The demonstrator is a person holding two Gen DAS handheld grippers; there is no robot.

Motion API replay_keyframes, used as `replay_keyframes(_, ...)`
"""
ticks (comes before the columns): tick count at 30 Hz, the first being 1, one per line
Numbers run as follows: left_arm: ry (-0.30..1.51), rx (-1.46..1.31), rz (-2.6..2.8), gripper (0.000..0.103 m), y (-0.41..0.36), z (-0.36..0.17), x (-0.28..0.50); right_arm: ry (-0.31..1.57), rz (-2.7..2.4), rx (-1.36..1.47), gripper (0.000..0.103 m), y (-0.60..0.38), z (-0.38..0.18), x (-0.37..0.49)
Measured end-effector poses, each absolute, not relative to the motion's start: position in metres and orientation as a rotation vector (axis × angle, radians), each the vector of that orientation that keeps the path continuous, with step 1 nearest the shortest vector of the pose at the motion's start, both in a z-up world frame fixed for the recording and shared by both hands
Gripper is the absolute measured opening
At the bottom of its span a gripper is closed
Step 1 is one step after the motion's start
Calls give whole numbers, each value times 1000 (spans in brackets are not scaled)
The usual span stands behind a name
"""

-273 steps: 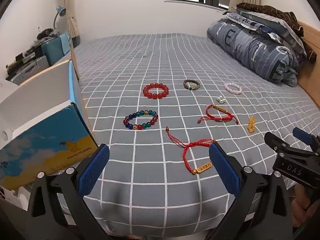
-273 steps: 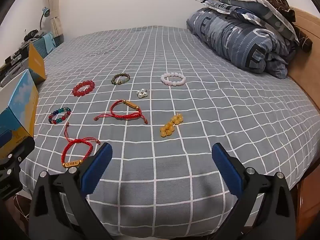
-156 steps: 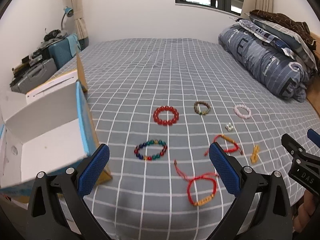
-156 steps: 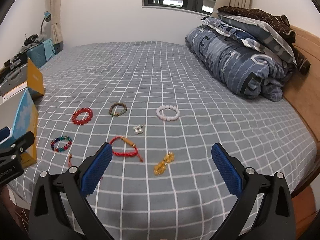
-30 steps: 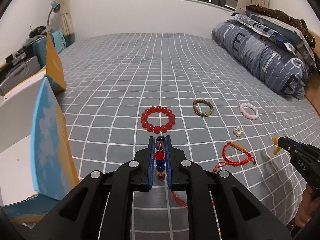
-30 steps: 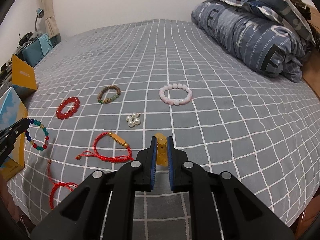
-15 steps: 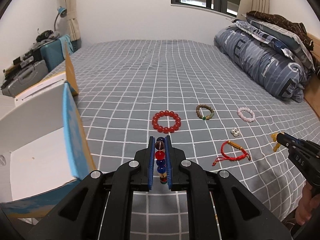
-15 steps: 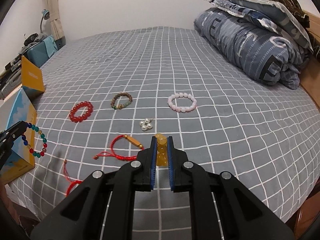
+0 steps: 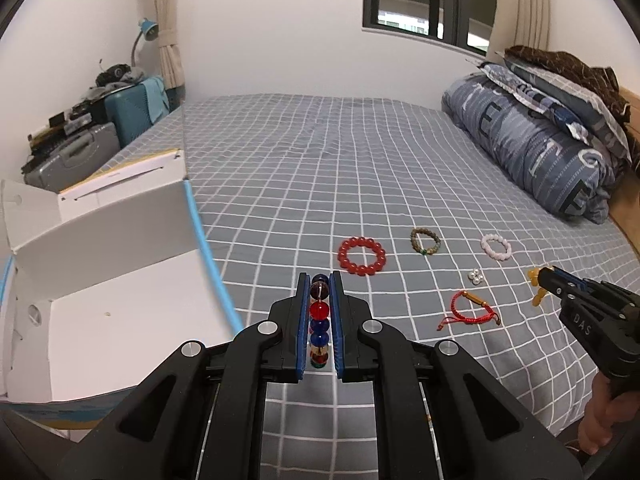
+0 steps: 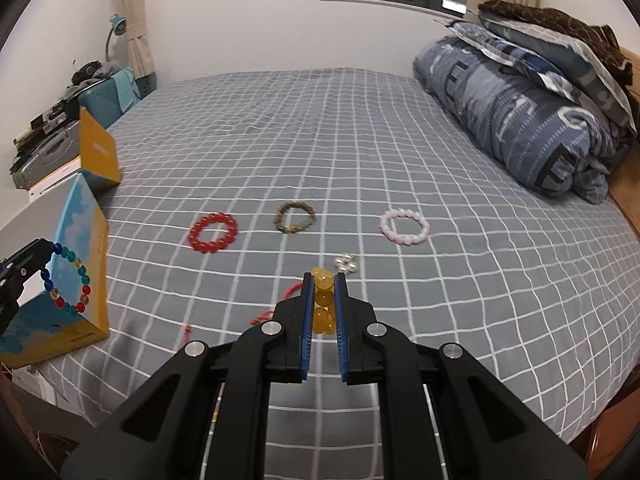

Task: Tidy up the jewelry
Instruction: 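Carry both held bracelets over the open white box with both tools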

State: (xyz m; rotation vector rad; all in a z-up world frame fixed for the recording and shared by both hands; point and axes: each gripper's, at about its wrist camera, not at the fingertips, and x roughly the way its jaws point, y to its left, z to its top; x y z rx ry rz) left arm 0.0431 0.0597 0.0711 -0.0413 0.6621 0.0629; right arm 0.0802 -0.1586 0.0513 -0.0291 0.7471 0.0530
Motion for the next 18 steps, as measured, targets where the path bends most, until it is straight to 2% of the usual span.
replay_keyframes(18,617,-141,226,9,155,109,7,687,221,-88,9,-35,98,84)
